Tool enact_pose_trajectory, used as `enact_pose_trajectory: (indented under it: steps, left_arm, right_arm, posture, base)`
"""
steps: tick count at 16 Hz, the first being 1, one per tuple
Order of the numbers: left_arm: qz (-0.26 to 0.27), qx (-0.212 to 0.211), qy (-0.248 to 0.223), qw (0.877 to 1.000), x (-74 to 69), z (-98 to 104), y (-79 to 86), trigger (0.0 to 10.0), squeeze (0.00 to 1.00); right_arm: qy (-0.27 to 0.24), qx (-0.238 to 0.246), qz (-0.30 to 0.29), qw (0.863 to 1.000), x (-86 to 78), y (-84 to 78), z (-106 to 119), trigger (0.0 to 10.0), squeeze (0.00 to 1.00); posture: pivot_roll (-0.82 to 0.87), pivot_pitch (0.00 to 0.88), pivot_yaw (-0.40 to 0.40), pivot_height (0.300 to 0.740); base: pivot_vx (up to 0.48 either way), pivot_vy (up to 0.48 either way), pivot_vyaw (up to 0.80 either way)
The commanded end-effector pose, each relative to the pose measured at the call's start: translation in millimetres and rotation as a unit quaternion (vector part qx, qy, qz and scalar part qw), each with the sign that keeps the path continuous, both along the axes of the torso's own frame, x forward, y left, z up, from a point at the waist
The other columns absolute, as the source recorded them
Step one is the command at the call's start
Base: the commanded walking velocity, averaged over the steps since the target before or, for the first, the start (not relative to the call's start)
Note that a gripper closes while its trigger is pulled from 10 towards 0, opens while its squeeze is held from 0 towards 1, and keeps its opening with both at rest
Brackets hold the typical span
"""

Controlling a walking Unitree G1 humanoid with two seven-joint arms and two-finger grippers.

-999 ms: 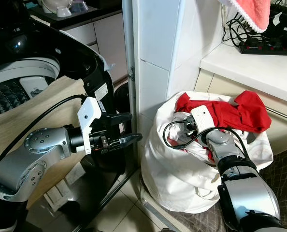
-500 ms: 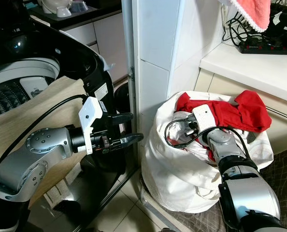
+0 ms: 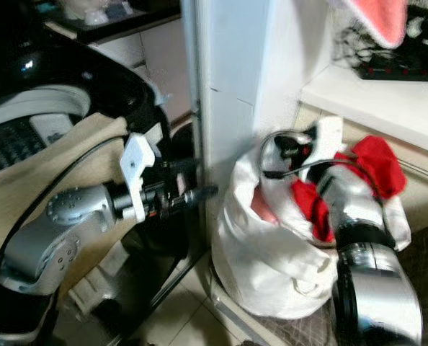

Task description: Clothes washing

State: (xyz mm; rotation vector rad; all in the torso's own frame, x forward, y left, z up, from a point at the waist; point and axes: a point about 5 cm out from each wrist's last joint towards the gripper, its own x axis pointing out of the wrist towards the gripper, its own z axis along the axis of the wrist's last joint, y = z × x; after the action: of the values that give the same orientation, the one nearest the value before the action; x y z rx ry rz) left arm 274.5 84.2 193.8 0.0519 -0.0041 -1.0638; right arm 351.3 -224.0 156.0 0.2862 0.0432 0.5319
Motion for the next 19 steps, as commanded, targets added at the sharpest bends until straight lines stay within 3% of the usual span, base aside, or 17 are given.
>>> enact_pose_trajectory:
  steps: [1, 5, 6, 8, 9, 10, 12, 13, 16, 17, 18, 19]
  left_arm:
    - [0.006, -0.014, -0.022, 1.0, 4.1, 10, -2.1, 10.0, 0.0]
    - [0.009, -0.068, -0.044, 0.997, 11.2, 26, -20.0, 10.0, 0.0]
    - [0.006, -0.071, -0.044, 0.997, 11.2, 26, -22.2, 10.0, 0.0]
    - [0.011, -0.088, -0.048, 0.995, 12.6, 28, -29.0, 10.0, 0.0]
    - [0.011, -0.093, -0.048, 0.994, 12.7, 29, -30.0, 10.0, 0.0]
    - [-0.021, -0.165, -0.021, 0.986, 6.1, 38, -36.4, 10.0, 0.0]
    - [-0.069, -0.256, 0.026, 0.964, -2.3, 48, -44.9, 10.0, 0.0]
    - [-0.066, -0.266, 0.03, 0.961, -1.8, 47, -48.5, 10.0, 1.0]
    - [-0.083, -0.25, 0.029, 0.964, -3.7, 41, -65.3, 10.0, 1.0]
    - [-0.099, -0.242, 0.034, 0.965, -6.7, 39, -78.4, 10.0, 0.88]
    - [-0.085, -0.213, 0.027, 0.973, -4.7, 32, -87.1, 10.0, 0.0]
    - [-0.079, -0.205, 0.024, 0.975, -3.7, 30, -88.9, 10.0, 0.0]
  right_arm:
    - [-0.055, 0.057, 0.055, 0.995, -8.5, 10.0, 33, 0.0, 0.0]
    - [-0.138, 0.136, 0.133, 0.972, -40.6, 34.0, 102, 0.0, 0.0]
    - [-0.144, 0.14, 0.142, 0.969, -45.5, 37.1, 109, 0.0, 0.0]
    - [-0.187, 0.187, 0.165, 0.95, -62.5, 41.9, 150, 0.0, 0.0]
    - [-0.193, 0.194, 0.168, 0.947, -64.8, 41.8, 156, 0.0, 0.0]
    - [-0.204, 0.2, 0.174, 0.942, -69.2, 42.8, 169, 0.0, 0.0]
    - [-0.192, 0.194, 0.183, 0.944, -73.1, 47.4, 168, 0.0, 0.0]
    - [-0.187, 0.199, 0.183, 0.944, -73.4, 50.3, 167, 0.0, 0.0]
    - [-0.175, 0.207, 0.194, 0.943, -76.9, 59.3, 170, 0.0, 0.0]
    - [-0.169, 0.211, 0.195, 0.943, -77.3, 63.1, 170, 0.0, 0.0]
    - [-0.167, 0.213, 0.199, 0.942, -78.3, 66.7, 169, 0.0, 0.0]
    - [-0.166, 0.214, 0.201, 0.942, -78.7, 67.6, 169, 0.0, 0.0]
  posture:
    - [-0.06, 0.0, 0.047, 0.74]
    - [-0.08, 0.0, 0.049, 0.74]
    - [-0.08, 0.0, 0.051, 0.74]
    - [-0.09, 0.0, 0.051, 0.74]
    - [-0.09, 0.0, 0.051, 0.74]
    - [-0.1, 0.0, 0.045, 0.74]
    - [-0.1, 0.0, 0.037, 0.74]
    - [-0.1, 0.0, 0.037, 0.74]
    - [-0.1, 0.0, 0.031, 0.74]
    - [-0.1, 0.0, 0.031, 0.74]
    - [-0.1, 0.0, 0.031, 0.74]
    - [-0.1, 0.0, 0.031, 0.74]
  base:
    - [0.0, 0.0, 0.0]
    - [0.0, 0.0, 0.0]
    - [0.0, 0.0, 0.0]
    - [0.0, 0.0, 0.0]
    - [0.0, 0.0, 0.0]
    - [0.0, 0.0, 0.0]
    - [0.0, 0.0, 0.0]
    - [0.0, 0.0, 0.0]
    - [0.0, 0.0, 0.0]
    - [0.0, 0.0, 0.0]
    - [0.0, 0.0, 0.0]
    - [0.0, 0.0, 0.0]
